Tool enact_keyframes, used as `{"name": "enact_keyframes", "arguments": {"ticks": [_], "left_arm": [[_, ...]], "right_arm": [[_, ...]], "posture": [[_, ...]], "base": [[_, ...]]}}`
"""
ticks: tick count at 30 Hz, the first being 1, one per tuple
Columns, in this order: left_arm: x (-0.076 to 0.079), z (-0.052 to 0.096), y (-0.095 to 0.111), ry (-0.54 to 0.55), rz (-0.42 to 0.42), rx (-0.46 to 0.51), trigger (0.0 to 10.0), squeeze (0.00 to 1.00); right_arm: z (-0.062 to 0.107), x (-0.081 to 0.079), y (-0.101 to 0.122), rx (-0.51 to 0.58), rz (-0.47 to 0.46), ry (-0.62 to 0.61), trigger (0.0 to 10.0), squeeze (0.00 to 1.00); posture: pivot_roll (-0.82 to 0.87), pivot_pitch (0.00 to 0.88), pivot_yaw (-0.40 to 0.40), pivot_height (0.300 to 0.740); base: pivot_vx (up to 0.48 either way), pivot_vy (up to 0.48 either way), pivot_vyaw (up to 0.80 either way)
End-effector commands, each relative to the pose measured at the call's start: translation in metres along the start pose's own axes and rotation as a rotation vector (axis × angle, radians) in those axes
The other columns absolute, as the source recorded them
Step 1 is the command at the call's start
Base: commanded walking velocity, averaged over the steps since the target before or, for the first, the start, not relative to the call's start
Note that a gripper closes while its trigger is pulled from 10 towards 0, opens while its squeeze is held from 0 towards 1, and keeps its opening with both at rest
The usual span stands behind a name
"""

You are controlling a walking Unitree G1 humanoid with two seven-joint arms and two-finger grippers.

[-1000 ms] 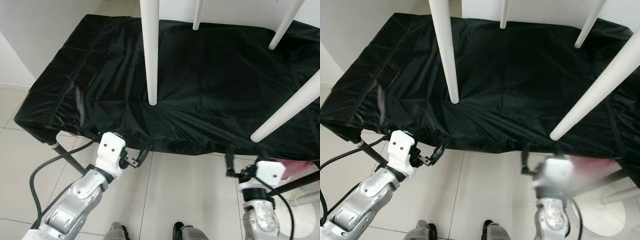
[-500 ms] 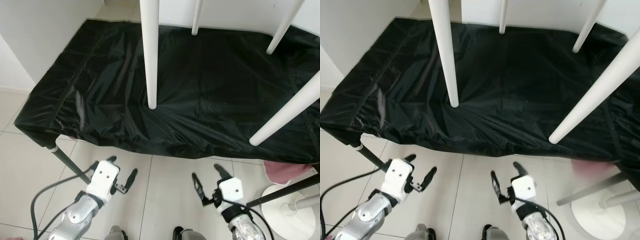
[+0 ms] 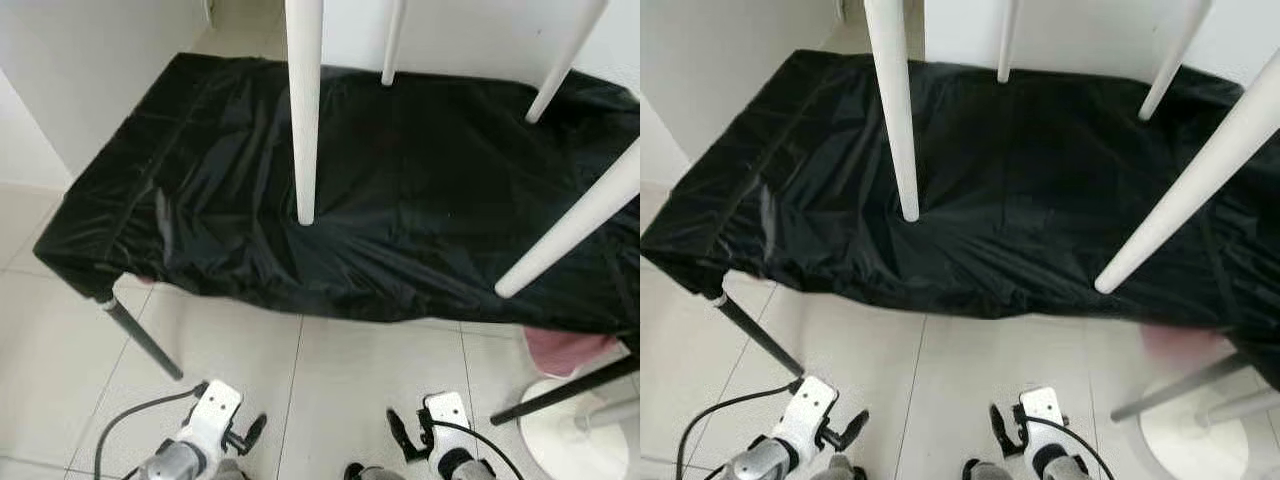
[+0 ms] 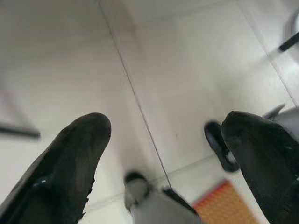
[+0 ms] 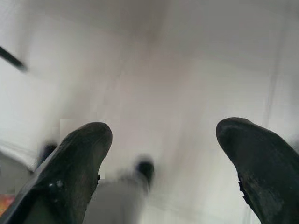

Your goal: Building children table

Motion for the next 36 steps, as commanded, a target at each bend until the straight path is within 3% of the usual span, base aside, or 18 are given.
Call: {"name": "enact_keyframes", "arguments": {"ticks": [1, 5, 10, 13, 18, 23, 26, 36], "left_arm": [[-0.009, 0.004, -0.016, 0.101, 0.02, -0.061, 10.0, 0.0], [-0.009, 0.007, -0.042, 0.156, 0.055, -0.202, 10.0, 0.0], [-0.013, 0.015, -0.063, 0.224, 0.08, -0.307, 10.0, 0.0], [-0.021, 0.025, -0.076, 0.315, 0.142, -0.362, 10.0, 0.0], [-0.02, 0.025, -0.078, 0.323, 0.139, -0.384, 10.0, 0.0], [-0.013, 0.02, -0.077, 0.27, 0.063, -0.405, 10.0, 0.0], [-0.012, 0.007, -0.058, 0.257, 0.058, -0.35, 10.0, 0.0], [-0.017, 0.0, -0.045, 0.265, 0.055, -0.329, 10.0, 0.0]], "right_arm": [[0.007, 0.001, -0.021, -0.1, -0.027, -0.022, 10.0, 0.0], [0.016, -0.001, -0.048, -0.263, -0.1, -0.055, 10.0, 0.0], [0.024, -0.002, -0.064, -0.364, -0.145, -0.079, 10.0, 0.0], [0.028, -0.005, -0.072, -0.423, -0.157, -0.084, 10.0, 0.0], [0.024, -0.009, -0.068, -0.42, -0.138, -0.062, 10.0, 0.0], [0.012, -0.009, -0.054, -0.372, -0.085, -0.047, 10.0, 0.0], [-0.004, 0.0, -0.031, -0.293, -0.036, -0.052, 10.0, 0.0], [-0.012, 0.008, -0.02, -0.273, -0.023, -0.062, 10.0, 0.0]], "posture": [[0.08, 0.124, -0.018, 0.74], [0.07, 0.117, -0.022, 0.74], [0.06, 0.098, -0.028, 0.74], [0.06, 0.088, -0.029, 0.74], [0.06, 0.073, -0.031, 0.74], [0.08, 0.045, -0.041, 0.74], [0.09, 0.03, -0.056, 0.74], [0.09, 0.028, -0.055, 0.74]], "base": [[0.0, 0.0, 0.0], [0.0, 0.0, 0.0], [0.0, 0.0, 0.0], [0.0, 0.0, 0.0], [0.0, 0.0, 0.0], [0.0, 0.0, 0.0], [0.0, 0.0, 0.0], [0.0, 0.0, 0.0]]}}
Point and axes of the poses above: a point about 5 cm out from each wrist's last joint towards the gripper, its own z axis pointing back from the gripper into the wrist, its own y axis along the axis of the wrist's last joint, x = y × z, the point moved 2 cm from there along -z, pointing out of the wrist towards the gripper, and after that the axes turned 11 degrees about z, right-handed, at the moved point
